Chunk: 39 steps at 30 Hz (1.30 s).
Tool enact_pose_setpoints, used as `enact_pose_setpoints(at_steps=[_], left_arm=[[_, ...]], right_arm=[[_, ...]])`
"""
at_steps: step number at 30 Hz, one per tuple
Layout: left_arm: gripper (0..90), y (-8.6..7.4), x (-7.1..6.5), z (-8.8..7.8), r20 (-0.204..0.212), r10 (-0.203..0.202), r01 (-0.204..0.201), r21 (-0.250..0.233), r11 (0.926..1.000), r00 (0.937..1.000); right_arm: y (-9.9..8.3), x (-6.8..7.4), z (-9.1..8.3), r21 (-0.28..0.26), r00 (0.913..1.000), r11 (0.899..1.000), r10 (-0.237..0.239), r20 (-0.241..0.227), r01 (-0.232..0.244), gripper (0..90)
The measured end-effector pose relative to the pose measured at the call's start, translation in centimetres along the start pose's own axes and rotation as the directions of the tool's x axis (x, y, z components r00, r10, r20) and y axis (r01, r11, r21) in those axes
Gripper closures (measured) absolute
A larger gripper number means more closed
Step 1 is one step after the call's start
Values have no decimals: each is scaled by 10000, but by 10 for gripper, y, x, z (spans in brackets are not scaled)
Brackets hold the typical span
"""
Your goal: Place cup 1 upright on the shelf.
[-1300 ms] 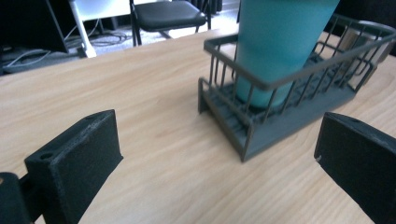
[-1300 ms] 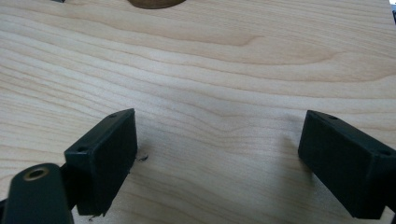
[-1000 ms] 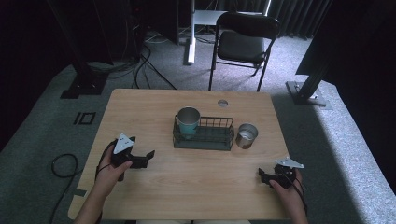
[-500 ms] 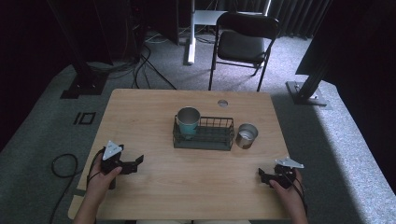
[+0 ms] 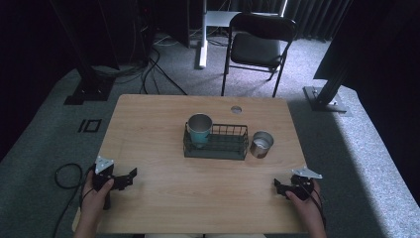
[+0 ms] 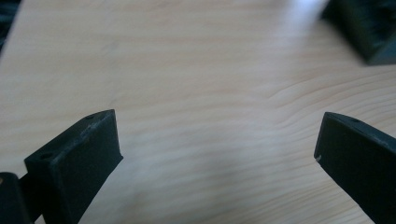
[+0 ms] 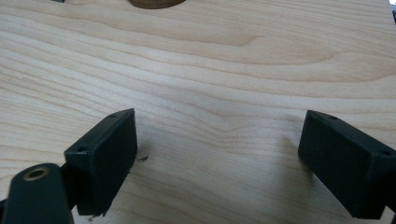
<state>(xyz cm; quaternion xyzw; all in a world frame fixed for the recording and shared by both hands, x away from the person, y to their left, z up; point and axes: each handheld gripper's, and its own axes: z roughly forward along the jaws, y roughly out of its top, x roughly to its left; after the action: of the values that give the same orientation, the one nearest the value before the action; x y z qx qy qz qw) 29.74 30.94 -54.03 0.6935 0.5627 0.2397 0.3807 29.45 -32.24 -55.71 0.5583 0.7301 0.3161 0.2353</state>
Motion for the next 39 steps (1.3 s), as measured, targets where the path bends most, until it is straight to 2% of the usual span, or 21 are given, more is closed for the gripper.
enact_pose_setpoints(at_steps=[3, 9, 12, 13, 15, 19, 20, 21, 24, 25, 30, 39], left_arm=[[10, -3, 4, -2, -306, -40, 48, 250, 9997, 9995], [10, -10, 5, -3, -384, -101, 121, 526, 9985, 9992], [10, -12, 7, -3, -590, -222, 262, 688, 9973, 9980], [10, -14, 10, -3, -904, -272, 342, 764, 9965, 9955], [10, -15, 13, -5, -1148, -366, 477, 955, 9943, 9927], [10, -18, 17, -4, -1567, -468, 677, 1312, 9890, 9865], [10, -18, 17, -4, -1567, -468, 677, 1312, 9890, 9865], [10, -18, 18, -4, -1685, -658, 885, 1308, 9875, 9835], [10, -18, 18, -4, -1772, -583, 835, 1382, 9869, 9824], [11, -19, 18, -4, -1946, -429, 727, 1487, 9862, 9799], [10, -19, 17, -3, -1984, -240, 566, 1604, 9854, 9798], [9, -18, 15, -2, -2115, -348, 691, 1568, 9852, 9768]], right_arm=[[0, 0, 0, -1, 10000, 10000, 0, -1, 0, 114], [0, 0, 0, 0, 10000, 10000, 1, -1, -1, 114], [0, 0, 0, -1, 10000, 10000, 1, -1, -1, 114], [0, 0, 0, 0, 10000, 10000, 1, -1, -1, 113], [0, 0, 0, -2, 10000, 10000, 0, 0, 0, 114], [0, 0, 0, -1, 10000, 10000, -1, -2, 1, 114], [0, 0, 0, -1, 10000, 10000, -1, -2, 1, 114], [0, 0, 0, -2, 10000, 10000, 2, -1, -2, 113], [0, 0, 0, -2, 10000, 10000, 1, 0, -1, 113], [0, 0, 0, -3, 10000, 10000, -3, 0, 3, 114], [0, 0, 0, -4, 10000, 10000, -5, 1, 5, 114], [0, 0, 0, 5, 10000, 10000, -4, -6, 4, 115]])
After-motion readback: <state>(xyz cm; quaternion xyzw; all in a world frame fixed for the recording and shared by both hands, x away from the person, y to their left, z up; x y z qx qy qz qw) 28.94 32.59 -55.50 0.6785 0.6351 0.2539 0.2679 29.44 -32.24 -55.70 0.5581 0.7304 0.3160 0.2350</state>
